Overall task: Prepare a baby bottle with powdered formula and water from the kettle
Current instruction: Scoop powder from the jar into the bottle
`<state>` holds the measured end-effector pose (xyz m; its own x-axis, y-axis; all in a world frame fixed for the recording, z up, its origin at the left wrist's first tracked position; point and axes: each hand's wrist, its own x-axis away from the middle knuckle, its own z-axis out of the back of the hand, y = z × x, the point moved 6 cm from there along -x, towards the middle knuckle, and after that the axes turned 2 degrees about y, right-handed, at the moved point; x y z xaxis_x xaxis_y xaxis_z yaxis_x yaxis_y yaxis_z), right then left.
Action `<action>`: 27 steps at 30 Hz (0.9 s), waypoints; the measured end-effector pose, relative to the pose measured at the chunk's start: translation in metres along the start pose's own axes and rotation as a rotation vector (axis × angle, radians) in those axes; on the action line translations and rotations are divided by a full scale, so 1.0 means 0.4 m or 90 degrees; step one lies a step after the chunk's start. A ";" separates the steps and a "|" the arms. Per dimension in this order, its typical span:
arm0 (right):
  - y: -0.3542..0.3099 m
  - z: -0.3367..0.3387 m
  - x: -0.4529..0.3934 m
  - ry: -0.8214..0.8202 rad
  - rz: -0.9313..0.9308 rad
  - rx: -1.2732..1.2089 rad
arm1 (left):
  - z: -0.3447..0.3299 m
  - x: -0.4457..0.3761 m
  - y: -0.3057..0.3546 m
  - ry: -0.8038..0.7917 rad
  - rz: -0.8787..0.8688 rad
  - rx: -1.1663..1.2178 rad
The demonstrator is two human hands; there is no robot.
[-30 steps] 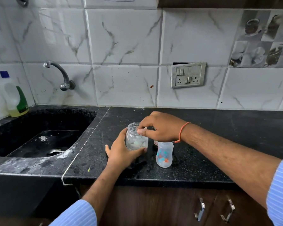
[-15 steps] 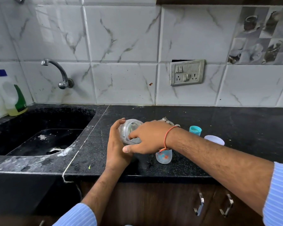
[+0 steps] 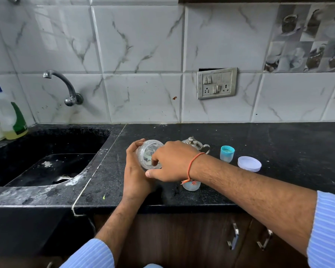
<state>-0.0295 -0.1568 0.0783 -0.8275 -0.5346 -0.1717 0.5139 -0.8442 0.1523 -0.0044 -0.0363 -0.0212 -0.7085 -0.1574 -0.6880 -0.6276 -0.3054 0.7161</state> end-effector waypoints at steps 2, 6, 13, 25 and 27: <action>0.009 0.011 0.006 0.024 0.005 -0.031 | -0.001 -0.001 -0.001 0.008 0.018 -0.001; 0.014 0.029 0.018 0.057 0.007 -0.062 | -0.004 -0.003 -0.007 0.014 0.030 -0.015; 0.022 0.078 0.028 0.101 0.060 -0.067 | -0.006 -0.007 -0.019 0.021 0.051 -0.039; 0.002 0.070 0.048 0.163 0.149 0.105 | 0.002 -0.017 -0.033 0.042 0.041 -0.017; -0.002 0.071 0.047 0.178 0.137 0.149 | -0.004 -0.016 -0.031 0.031 0.037 -0.018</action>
<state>-0.0520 -0.1650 0.1024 -0.5965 -0.7151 -0.3644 0.5767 -0.6976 0.4251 0.0084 -0.0330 -0.0259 -0.7263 -0.2209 -0.6510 -0.5765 -0.3201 0.7518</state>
